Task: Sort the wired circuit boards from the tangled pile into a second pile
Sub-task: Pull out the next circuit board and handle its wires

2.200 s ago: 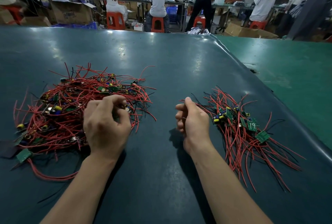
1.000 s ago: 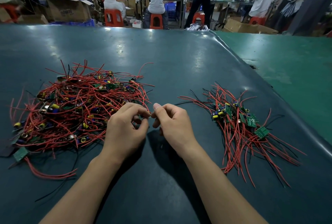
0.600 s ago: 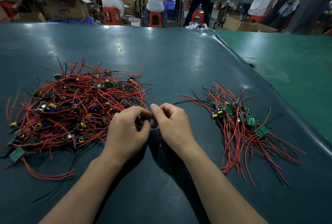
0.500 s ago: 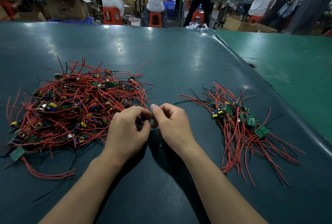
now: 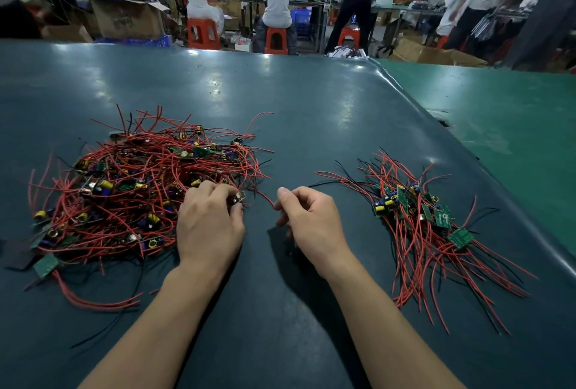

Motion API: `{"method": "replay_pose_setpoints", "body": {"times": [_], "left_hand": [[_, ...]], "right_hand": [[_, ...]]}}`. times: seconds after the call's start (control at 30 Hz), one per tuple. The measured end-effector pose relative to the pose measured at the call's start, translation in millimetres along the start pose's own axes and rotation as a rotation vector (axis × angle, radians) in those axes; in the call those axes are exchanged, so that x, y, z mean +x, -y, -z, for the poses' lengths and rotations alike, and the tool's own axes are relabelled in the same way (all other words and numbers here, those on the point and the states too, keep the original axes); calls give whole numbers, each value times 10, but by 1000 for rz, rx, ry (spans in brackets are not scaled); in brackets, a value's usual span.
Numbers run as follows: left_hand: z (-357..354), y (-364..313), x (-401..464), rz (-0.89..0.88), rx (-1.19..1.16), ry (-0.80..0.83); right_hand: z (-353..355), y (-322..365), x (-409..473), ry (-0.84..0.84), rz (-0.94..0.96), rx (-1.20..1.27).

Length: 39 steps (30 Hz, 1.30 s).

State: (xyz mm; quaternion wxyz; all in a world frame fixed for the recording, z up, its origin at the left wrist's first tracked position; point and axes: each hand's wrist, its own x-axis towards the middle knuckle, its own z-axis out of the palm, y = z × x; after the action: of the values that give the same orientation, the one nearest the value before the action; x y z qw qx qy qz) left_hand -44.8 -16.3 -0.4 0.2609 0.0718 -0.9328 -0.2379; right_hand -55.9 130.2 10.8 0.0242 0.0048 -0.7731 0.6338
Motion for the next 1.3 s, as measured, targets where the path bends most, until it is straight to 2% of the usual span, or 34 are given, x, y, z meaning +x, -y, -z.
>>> {"method": "replay_pose_setpoints", "body": {"times": [0.07,0.13,0.2,0.27,0.33,0.4,0.53,0.6,0.73,0.77,0.93,1.17,1.3], "left_hand": [[24,-7,-6,-12,-10,-68],[71,-22,-6,-64,-56,-221],[118,-52,-14,-227,-143,-389],[117,-90,-43,-446,-269,-403],[92,-129,-87,-548,-357,-319],[83,-142,-98,-557,-400,-258],[59,-131,-62,-612,-388,-268],[47,-140,-65,-590,-376,-305],[67,-156,-93,-492,-386,-432],[65,-158,-105,-489,-425,-416],[18,-219,-130,-343,-564,-43],[25,-219,-118,-157,-444,53],[9,-209,-106,-117,-393,238]], "right_hand": [[-1,5,-1,-12,-2,-3],[18,22,4,-8,-10,19],[21,58,-8,68,-29,131],[12,108,-28,185,-82,307],[22,147,-44,259,-91,438],[45,157,-45,266,-31,482],[68,170,-63,263,62,431],[33,178,-79,225,101,449],[59,207,-69,107,32,477],[89,218,-54,78,17,501],[154,248,-33,80,-34,755],[151,247,-48,199,-68,800],[196,232,-24,208,-119,881]]}}
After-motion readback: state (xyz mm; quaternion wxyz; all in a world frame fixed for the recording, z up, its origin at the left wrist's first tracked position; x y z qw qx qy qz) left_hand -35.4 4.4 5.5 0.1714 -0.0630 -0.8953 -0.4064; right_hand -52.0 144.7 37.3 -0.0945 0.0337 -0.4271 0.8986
